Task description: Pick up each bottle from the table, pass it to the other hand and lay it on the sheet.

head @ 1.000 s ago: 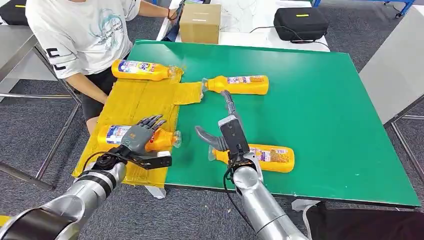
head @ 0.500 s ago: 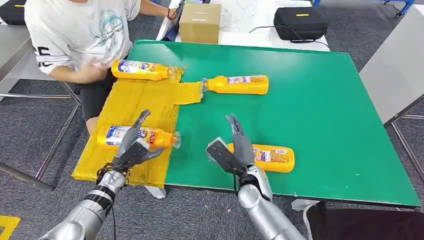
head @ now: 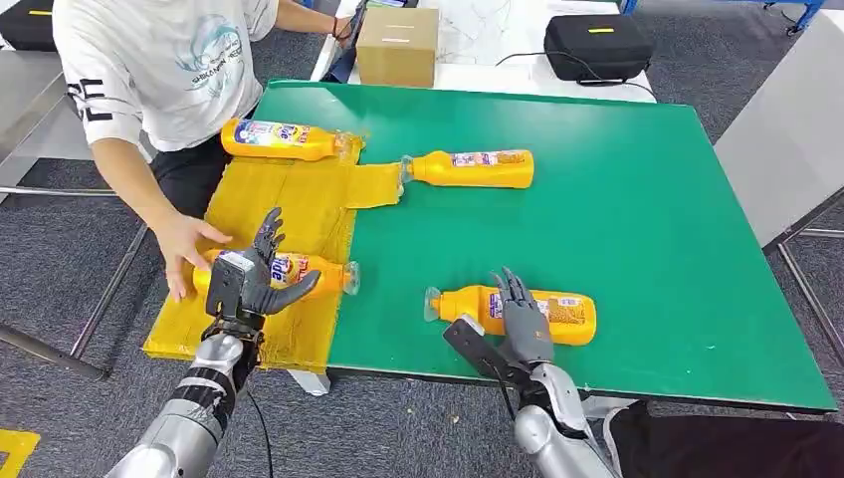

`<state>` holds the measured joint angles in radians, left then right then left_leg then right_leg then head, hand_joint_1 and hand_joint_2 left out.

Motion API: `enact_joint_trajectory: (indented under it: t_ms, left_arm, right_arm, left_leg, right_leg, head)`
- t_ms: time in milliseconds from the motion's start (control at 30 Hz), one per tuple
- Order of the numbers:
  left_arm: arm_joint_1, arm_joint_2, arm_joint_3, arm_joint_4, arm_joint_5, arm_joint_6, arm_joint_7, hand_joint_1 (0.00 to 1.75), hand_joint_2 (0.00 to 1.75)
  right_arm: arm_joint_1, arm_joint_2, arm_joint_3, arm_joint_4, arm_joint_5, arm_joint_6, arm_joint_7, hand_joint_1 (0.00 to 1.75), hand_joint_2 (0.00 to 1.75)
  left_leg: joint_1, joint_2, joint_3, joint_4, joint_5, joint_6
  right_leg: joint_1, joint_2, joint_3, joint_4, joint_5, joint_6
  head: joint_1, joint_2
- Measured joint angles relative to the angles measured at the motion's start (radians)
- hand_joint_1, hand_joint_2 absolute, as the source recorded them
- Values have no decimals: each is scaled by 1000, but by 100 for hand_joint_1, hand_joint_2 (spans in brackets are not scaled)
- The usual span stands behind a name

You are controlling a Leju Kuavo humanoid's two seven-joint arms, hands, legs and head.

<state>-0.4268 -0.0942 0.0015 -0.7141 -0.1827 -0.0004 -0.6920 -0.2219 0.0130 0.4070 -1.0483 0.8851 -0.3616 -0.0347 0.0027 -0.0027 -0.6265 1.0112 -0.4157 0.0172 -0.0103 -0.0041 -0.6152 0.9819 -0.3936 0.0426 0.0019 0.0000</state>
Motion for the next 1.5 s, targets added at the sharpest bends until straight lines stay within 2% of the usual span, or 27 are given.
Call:
enact_joint_trajectory:
  t_ms: [267,667,700,733,800,900,1000,1100,1267,1500]
  left_arm:
    - [-14,-18,32,0,-11,-40,-6,0,175]
    - [-17,-24,62,1,-9,-91,-7,0,175]
    - [-17,-24,63,1,-9,-91,-7,0,175]
    - [-17,-24,64,1,-9,-91,-7,0,175]
    - [-18,-25,66,1,-10,-96,-7,0,175]
    - [-20,-25,71,2,-12,-122,-7,0,175]
    - [-28,-25,72,10,-12,-146,-7,0,175]
    - [-39,-25,71,16,-8,-162,-7,0,175]
    - [-59,-25,61,30,-5,-170,-7,0,175]
    - [-70,-26,55,41,2,-169,-7,0,175]
  right_arm:
    - [-14,-48,-50,-5,94,81,45,0,175]
    - [-118,-103,-54,79,199,164,96,0,175]
    - [-123,-105,-54,85,202,166,96,16,175]
    - [-128,-106,-54,91,203,169,96,175,175]
    - [-138,-108,-54,101,201,193,98,175,175]
    - [-178,-121,-44,142,175,319,93,175,175]
    - [-241,-153,-28,193,116,449,39,175,175]
    - [-293,-185,-14,246,61,527,-14,175,175]
    - [-352,-235,12,294,-20,608,-56,175,175]
    - [-368,-264,28,311,-47,618,-58,175,175]
  left_leg:
    - [0,0,0,0,0,0]
    - [0,0,0,0,0,0]
    - [0,0,0,0,0,0]
    - [0,0,0,0,0,0]
    - [0,0,0,0,0,0]
    - [0,1,1,0,0,0]
    - [0,1,6,0,0,1]
    - [-1,-1,7,0,1,2]
    - [-2,-2,8,0,3,4]
    - [-2,-1,8,0,3,4]
  right_leg:
    - [0,0,1,0,0,0]
    - [0,0,1,0,0,1]
    - [0,0,1,0,0,1]
    - [0,0,1,0,0,1]
    - [0,0,1,0,0,1]
    - [0,0,1,0,0,1]
    - [0,0,6,-2,0,1]
    - [-1,0,8,-2,1,1]
    - [-1,-1,10,-2,2,3]
    - [-1,-1,10,-3,2,3]
  head:
    - [0,0]
    - [0,0]
    - [0,0]
    - [0,0]
    - [0,0]
    - [0,0]
    - [0,0]
    - [0,0]
    - [0,0]
    - [0,0]
